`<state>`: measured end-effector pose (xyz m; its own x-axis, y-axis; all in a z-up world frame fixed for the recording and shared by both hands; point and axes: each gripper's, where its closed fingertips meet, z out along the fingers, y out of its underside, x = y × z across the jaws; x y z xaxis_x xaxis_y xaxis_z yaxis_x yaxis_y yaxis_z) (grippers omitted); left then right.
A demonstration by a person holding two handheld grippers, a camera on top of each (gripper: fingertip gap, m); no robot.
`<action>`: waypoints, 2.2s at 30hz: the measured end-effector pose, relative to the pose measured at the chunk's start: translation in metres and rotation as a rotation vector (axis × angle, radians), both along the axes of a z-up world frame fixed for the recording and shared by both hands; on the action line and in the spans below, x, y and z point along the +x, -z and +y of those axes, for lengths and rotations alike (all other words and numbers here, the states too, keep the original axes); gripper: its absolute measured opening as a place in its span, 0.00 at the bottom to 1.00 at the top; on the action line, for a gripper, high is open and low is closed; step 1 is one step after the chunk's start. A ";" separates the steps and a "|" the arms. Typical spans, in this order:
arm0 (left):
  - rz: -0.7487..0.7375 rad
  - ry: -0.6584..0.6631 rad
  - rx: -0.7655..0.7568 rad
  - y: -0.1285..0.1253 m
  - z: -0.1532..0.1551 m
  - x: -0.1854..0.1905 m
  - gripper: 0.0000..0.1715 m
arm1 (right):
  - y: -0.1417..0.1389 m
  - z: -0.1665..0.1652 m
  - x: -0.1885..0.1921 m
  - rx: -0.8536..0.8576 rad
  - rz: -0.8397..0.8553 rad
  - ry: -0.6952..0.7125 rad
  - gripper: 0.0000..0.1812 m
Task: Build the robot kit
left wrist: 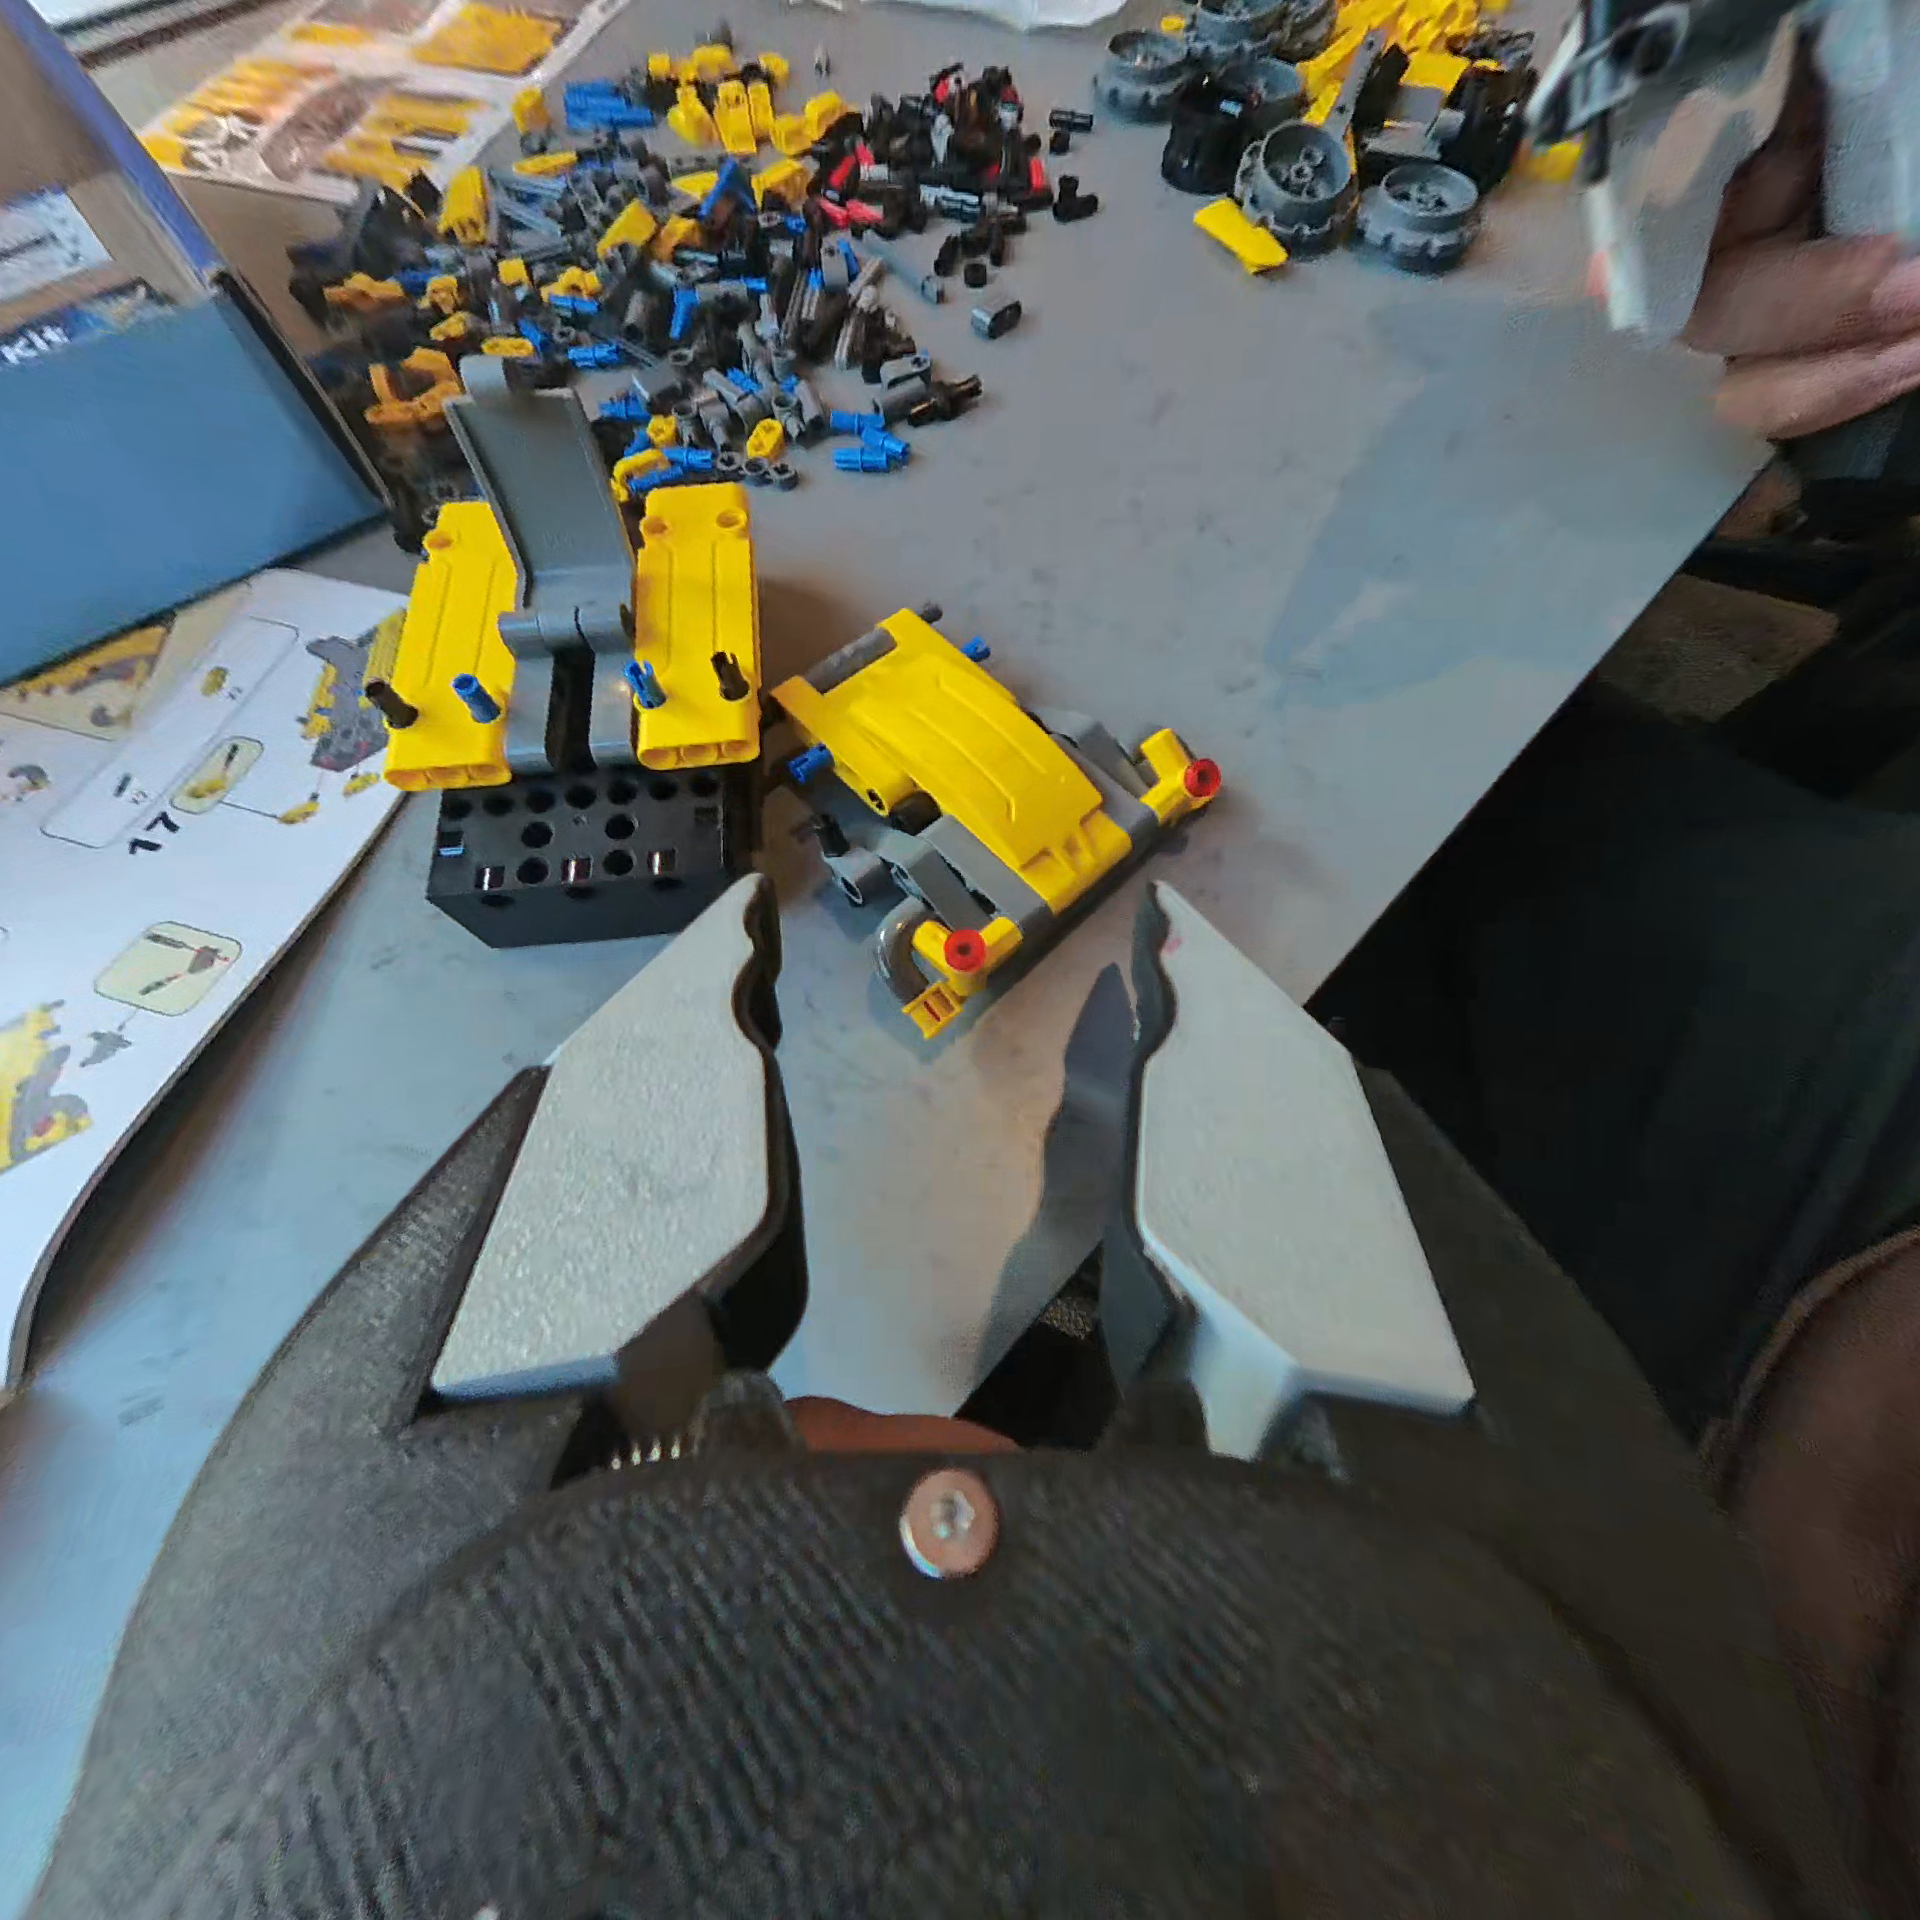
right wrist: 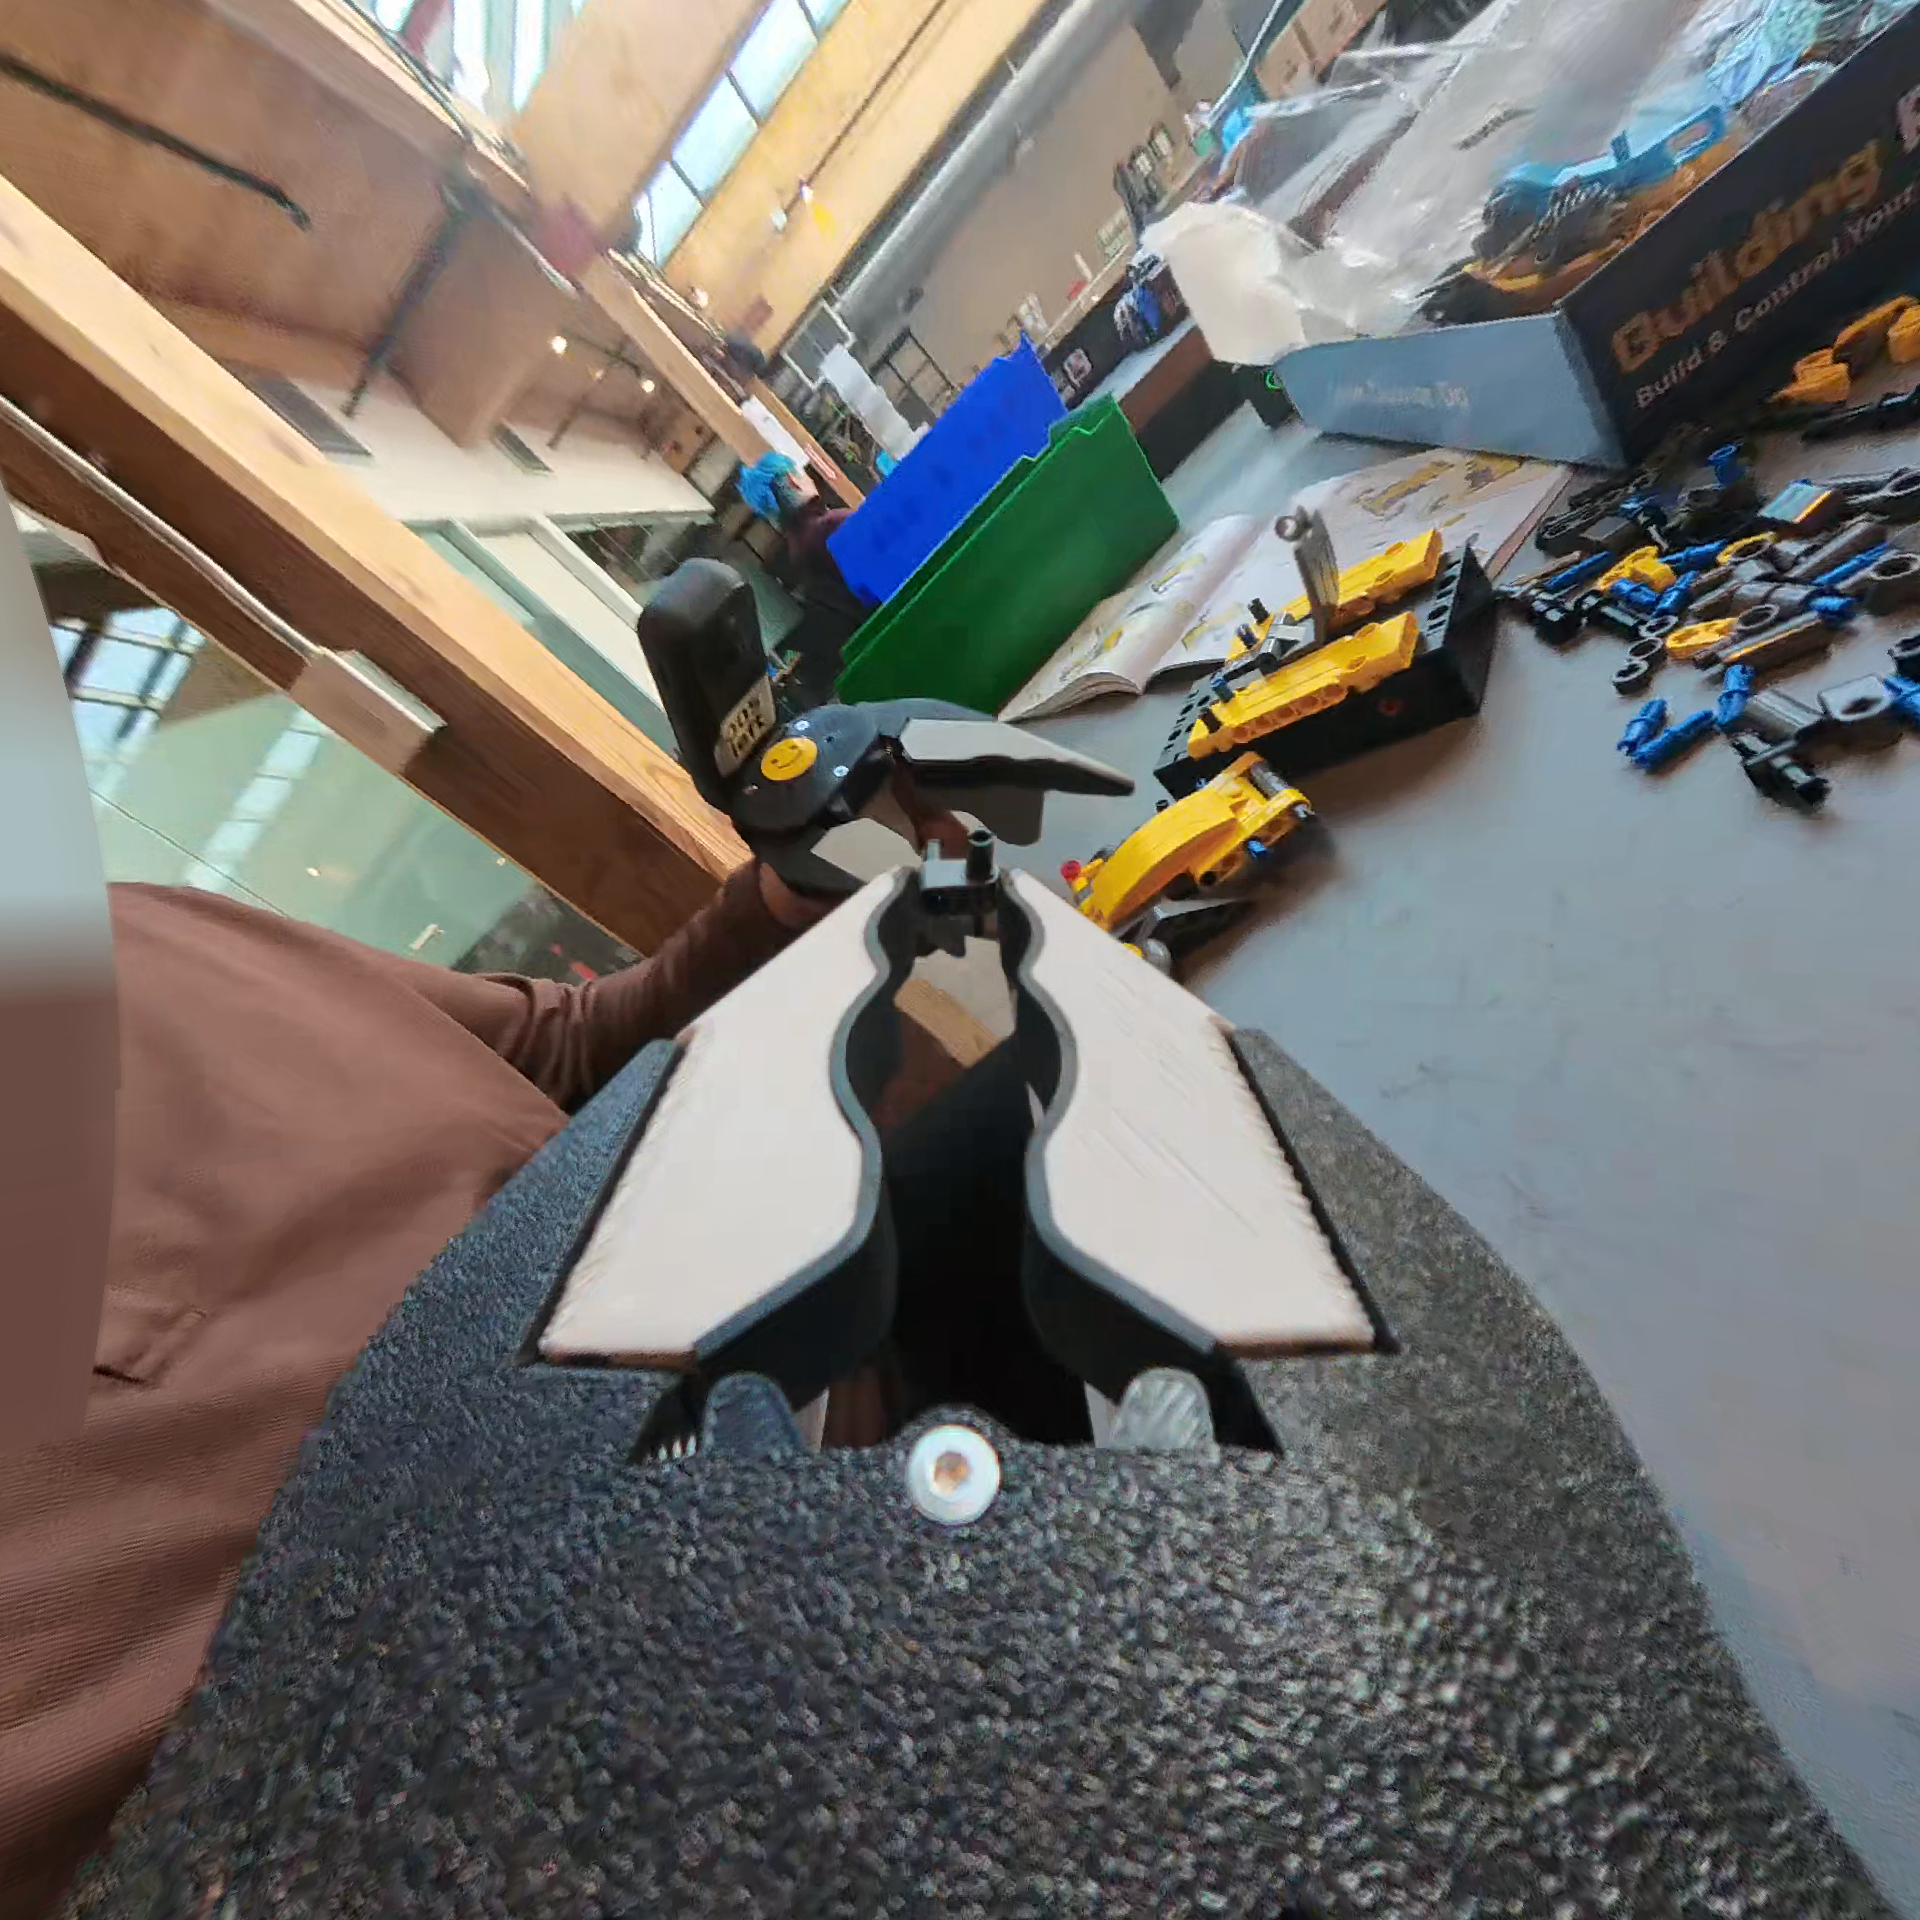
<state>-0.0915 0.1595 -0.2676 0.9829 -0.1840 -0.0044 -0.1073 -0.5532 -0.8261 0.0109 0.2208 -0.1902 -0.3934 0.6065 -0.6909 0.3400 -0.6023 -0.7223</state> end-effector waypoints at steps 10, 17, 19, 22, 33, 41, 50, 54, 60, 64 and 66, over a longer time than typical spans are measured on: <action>-0.065 0.024 -0.111 0.020 0.003 0.006 0.38 | 0.010 -0.010 0.001 0.048 -0.040 -0.035 0.06; -0.029 0.035 -0.105 0.021 -0.002 0.000 0.21 | 0.036 -0.018 -0.002 0.314 -0.127 -0.026 0.07; -0.033 0.044 -0.104 0.021 -0.004 0.000 0.20 | 0.043 -0.020 -0.004 0.327 -0.149 -0.037 0.07; -0.021 0.086 -0.109 0.021 -0.010 0.000 0.17 | 0.052 -0.022 -0.005 0.347 -0.177 -0.050 0.07; 0.018 0.270 -0.166 0.022 -0.040 -0.003 0.18 | 0.074 -0.039 -0.004 0.600 -0.233 -0.090 0.06; -0.099 0.135 -0.174 0.008 -0.037 -0.004 0.38 | 0.079 -0.045 -0.012 0.664 -0.244 -0.081 0.07; -0.095 0.274 -0.202 0.020 -0.019 0.010 0.17 | 0.084 -0.043 -0.012 0.691 -0.268 -0.071 0.07; 0.025 0.455 -0.227 0.022 -0.025 0.012 0.14 | 0.087 -0.045 -0.010 0.670 -0.281 -0.089 0.07; 0.128 0.759 -0.211 0.023 -0.040 0.038 0.13 | 0.092 -0.052 -0.005 0.697 -0.290 -0.133 0.06; 0.211 0.610 -0.200 0.020 -0.032 0.020 0.27 | 0.091 -0.047 -0.002 0.691 -0.295 -0.113 0.06; 0.268 0.483 -0.104 0.008 -0.028 0.015 0.33 | 0.091 -0.044 -0.001 0.684 -0.299 -0.099 0.06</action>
<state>-0.0768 0.1314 -0.2755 0.7538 -0.6258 -0.2004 -0.5674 -0.4661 -0.6789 0.0104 0.1769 -0.2811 -0.3232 0.9103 -0.2588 0.6096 -0.0090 -0.7927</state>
